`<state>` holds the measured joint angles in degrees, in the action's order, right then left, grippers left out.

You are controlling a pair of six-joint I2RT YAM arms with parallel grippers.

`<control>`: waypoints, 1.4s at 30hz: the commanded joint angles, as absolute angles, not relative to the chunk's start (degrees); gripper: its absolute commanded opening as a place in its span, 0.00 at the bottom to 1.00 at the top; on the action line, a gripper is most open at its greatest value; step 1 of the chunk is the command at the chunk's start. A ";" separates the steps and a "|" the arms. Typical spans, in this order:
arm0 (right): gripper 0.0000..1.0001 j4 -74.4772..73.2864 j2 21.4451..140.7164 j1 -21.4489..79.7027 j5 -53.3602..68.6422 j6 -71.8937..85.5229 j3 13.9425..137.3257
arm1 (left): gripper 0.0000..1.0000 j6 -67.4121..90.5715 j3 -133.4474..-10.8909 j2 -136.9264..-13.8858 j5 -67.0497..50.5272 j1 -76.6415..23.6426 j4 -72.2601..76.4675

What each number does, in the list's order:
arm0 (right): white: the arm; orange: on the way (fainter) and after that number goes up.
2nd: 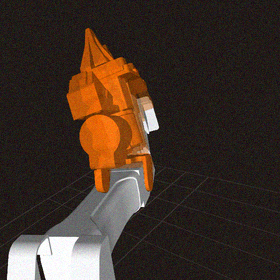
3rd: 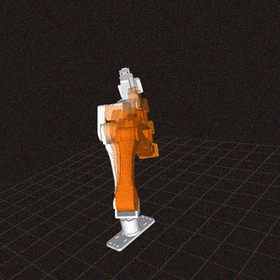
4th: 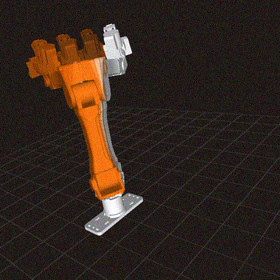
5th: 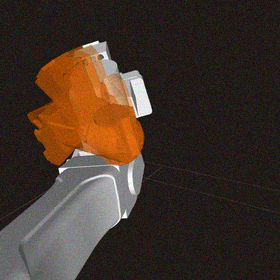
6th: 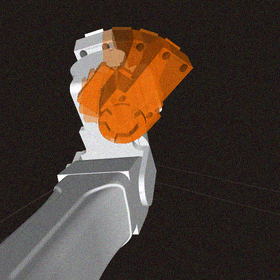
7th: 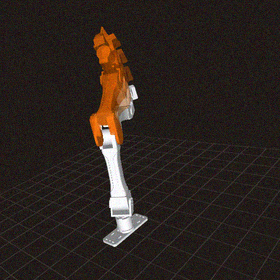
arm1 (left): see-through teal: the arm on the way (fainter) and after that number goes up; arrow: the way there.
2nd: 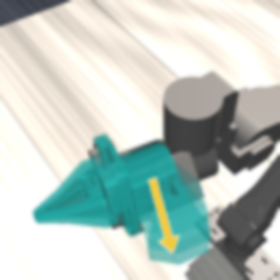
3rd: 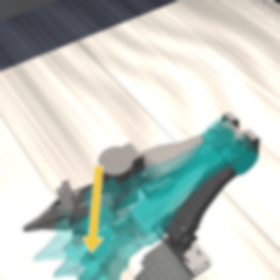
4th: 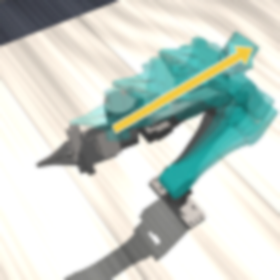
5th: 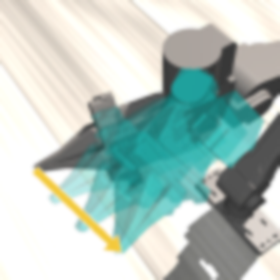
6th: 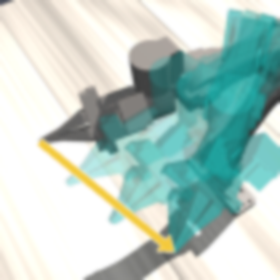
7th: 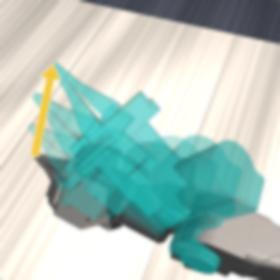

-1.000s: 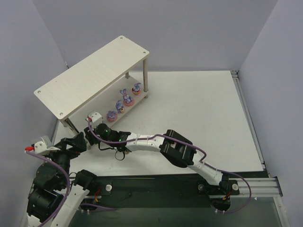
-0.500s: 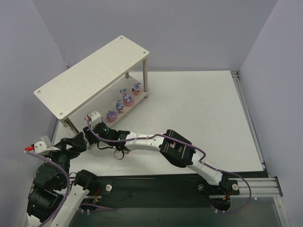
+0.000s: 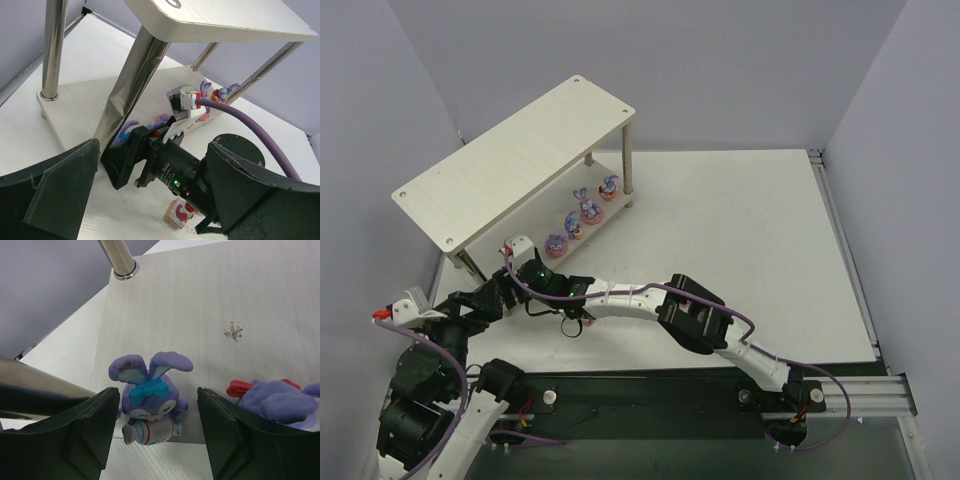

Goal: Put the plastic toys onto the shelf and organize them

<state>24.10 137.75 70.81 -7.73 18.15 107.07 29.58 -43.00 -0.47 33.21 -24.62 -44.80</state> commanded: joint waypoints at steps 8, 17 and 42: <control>0.66 28.47 132.89 70.49 -7.91 18.46 104.34 | 0.97 29.09 -43.59 2.29 34.01 -24.61 -43.68; 0.67 29.97 129.73 70.84 -7.47 17.93 101.25 | 0.97 29.18 -43.51 2.29 34.10 -24.61 -43.68; 0.67 32.96 116.21 73.74 -11.77 15.82 86.77 | 0.97 29.27 -43.42 3.07 34.80 -24.61 -43.86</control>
<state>29.36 124.22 72.84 -8.47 16.69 91.09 29.58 -43.00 -0.47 34.13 -24.62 -44.82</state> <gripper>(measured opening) 0.671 0.974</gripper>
